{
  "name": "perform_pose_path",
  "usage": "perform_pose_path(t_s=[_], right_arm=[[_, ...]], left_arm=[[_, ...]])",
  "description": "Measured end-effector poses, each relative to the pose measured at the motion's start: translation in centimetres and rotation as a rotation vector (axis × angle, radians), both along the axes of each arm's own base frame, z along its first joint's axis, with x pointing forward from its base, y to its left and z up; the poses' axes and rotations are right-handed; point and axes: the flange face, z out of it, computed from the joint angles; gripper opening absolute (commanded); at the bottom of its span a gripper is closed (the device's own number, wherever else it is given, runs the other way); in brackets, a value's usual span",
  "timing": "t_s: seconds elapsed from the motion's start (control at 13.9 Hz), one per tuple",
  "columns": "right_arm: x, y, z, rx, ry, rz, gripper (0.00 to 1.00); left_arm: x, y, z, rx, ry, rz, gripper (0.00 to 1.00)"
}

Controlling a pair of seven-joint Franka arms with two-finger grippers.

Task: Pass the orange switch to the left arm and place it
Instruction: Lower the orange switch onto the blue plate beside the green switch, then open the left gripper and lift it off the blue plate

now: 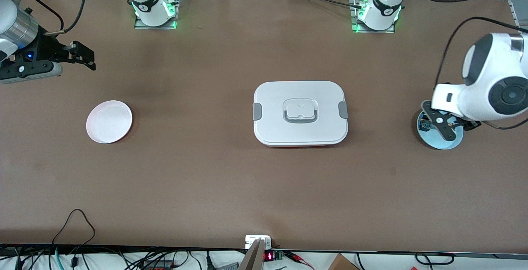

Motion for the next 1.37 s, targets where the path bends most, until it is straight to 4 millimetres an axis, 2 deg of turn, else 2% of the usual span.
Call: perform_pose_path(t_s=[0.14, 0.29, 0.5, 0.72, 0.87, 1.08, 1.37], right_arm=[[0.0, 0.3, 1.9, 0.001, -0.019, 0.006, 1.0], [-0.3, 0.3, 3.2, 0.001, -0.016, 0.006, 1.0], [-0.2, 0.4, 3.3, 0.001, -0.011, 0.008, 1.0], [-0.1, 0.8, 3.0, 0.0, -0.006, 0.014, 1.0], [-0.1, 0.9, 3.0, -0.002, -0.007, 0.016, 1.0], [0.0, 0.6, 3.0, -0.002, -0.006, 0.011, 1.0], [0.4, 0.2, 2.5, -0.004, 0.001, 0.004, 1.0]], left_arm=[[-1.1, -5.6, 3.0, 0.026, -0.03, 0.11, 1.0], [-2.1, -9.7, 4.6, 0.041, -0.048, 0.2, 1.0], [-3.1, -13.0, 4.9, 0.028, -0.062, 0.341, 1.0], [-3.0, -14.8, 7.7, -0.007, -0.103, 0.408, 1.0], [-2.6, -14.9, 9.5, -0.022, -0.129, 0.429, 1.0], [-0.5, -12.2, 11.3, -0.058, -0.173, 0.491, 1.0], [2.6, -9.2, 12.3, -0.119, -0.274, 0.557, 1.0]])
